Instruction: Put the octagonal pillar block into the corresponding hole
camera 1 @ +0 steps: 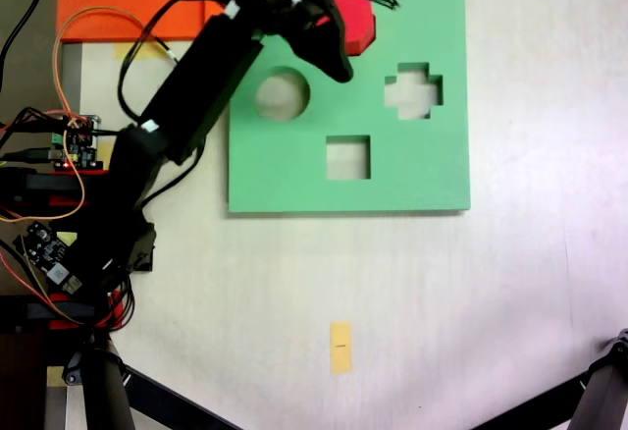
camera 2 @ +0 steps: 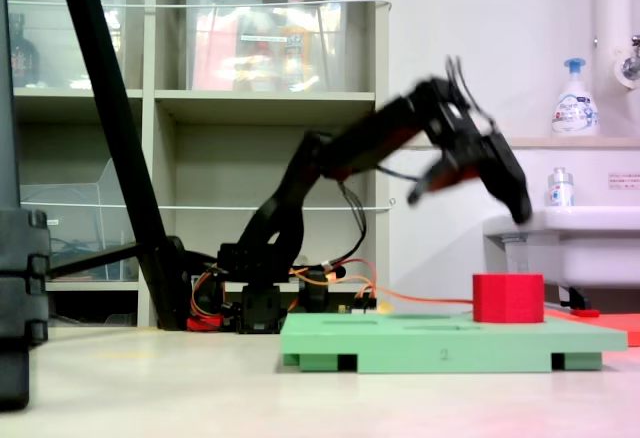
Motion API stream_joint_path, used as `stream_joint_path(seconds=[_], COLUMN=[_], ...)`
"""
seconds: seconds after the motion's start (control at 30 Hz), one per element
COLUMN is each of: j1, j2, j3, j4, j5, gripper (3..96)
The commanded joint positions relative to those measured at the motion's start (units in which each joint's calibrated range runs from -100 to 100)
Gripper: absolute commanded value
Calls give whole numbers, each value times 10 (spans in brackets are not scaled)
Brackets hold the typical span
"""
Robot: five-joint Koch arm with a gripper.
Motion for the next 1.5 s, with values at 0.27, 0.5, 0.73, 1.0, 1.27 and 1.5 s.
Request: stream_joint_path(seconds=[0.27, 0.5, 0.73, 1.0, 1.27, 1.5], j1=[-158, -240, -249, -244, -244, -245], j2=[-562, -596, -868, -1086, -1097, -1097], j3=[27, -122, -796, -1506, -1694, -1694], j4=[128, 152, 478, 995, 977, 922], j5=[-428, -469, -470, -537, -621, -621], gripper=[566, 543, 546, 485, 486, 493])
